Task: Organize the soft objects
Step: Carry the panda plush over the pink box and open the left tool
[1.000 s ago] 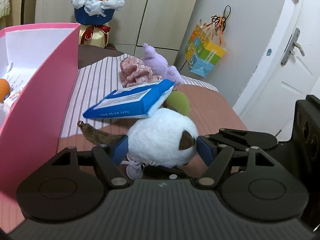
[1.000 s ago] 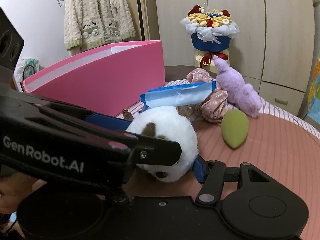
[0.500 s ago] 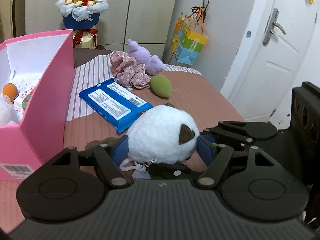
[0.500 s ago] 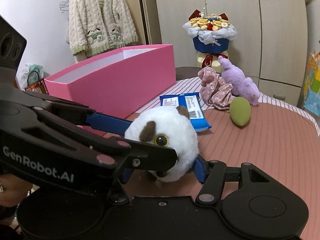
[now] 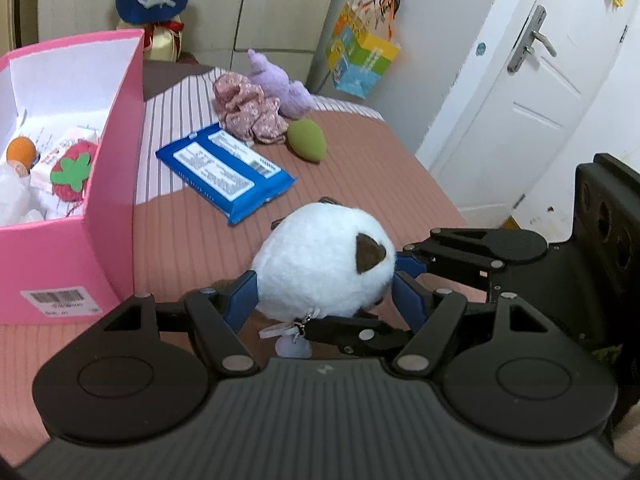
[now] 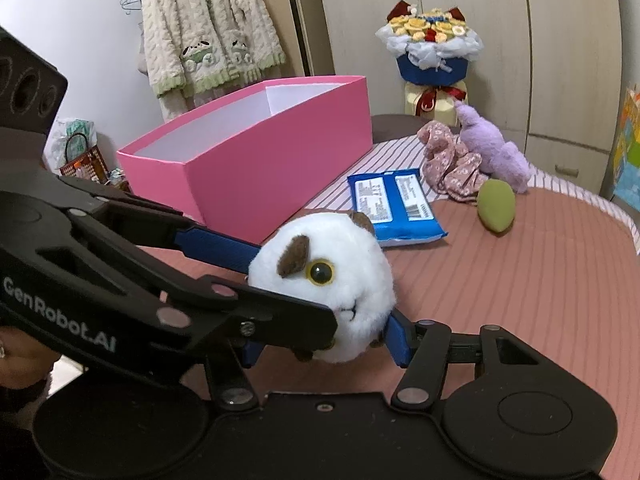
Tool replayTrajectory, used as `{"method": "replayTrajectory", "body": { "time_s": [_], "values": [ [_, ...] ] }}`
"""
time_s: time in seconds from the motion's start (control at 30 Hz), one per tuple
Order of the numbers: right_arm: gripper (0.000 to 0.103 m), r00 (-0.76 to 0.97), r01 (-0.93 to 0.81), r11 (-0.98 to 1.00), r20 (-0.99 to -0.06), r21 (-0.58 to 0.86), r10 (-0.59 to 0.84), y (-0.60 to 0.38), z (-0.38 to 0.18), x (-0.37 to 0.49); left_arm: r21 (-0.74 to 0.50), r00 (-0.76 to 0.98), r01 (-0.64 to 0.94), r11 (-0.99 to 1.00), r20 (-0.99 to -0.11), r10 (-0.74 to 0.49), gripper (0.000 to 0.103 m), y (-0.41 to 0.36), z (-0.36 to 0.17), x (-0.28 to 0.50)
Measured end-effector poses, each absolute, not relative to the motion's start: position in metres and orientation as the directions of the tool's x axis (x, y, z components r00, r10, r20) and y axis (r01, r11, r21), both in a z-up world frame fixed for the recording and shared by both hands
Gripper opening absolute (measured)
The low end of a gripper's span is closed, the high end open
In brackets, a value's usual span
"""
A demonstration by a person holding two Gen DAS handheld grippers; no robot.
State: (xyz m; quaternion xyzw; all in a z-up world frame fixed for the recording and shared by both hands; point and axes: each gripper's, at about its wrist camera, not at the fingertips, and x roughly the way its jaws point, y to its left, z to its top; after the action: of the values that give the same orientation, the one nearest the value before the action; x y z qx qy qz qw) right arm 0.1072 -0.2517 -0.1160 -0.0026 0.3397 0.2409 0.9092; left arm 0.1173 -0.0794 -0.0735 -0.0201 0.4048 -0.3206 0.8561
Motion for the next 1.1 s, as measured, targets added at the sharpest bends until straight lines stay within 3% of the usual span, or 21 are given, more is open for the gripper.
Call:
{"method": "replayTrajectory", "body": {
  "time_s": [0.53, 1.1],
  "values": [
    [0.061, 0.564, -0.527, 0.845, -0.704, 0.096, 0.431, -0.213, -0.078, 0.09, -0.403, 0.415, 0.473, 0.783, -0.682, -0.602, 0.071, -0.033, -0.058, 0.102],
    [0.062, 0.573, -0.647, 0.761, -0.628, 0.048, 0.527, -0.146, -0.036, 0.066, -0.323, 0.487, 0.426, 0.845, -0.705, -0.516, 0.07, 0.038, -0.004, 0.072]
  ]
}}
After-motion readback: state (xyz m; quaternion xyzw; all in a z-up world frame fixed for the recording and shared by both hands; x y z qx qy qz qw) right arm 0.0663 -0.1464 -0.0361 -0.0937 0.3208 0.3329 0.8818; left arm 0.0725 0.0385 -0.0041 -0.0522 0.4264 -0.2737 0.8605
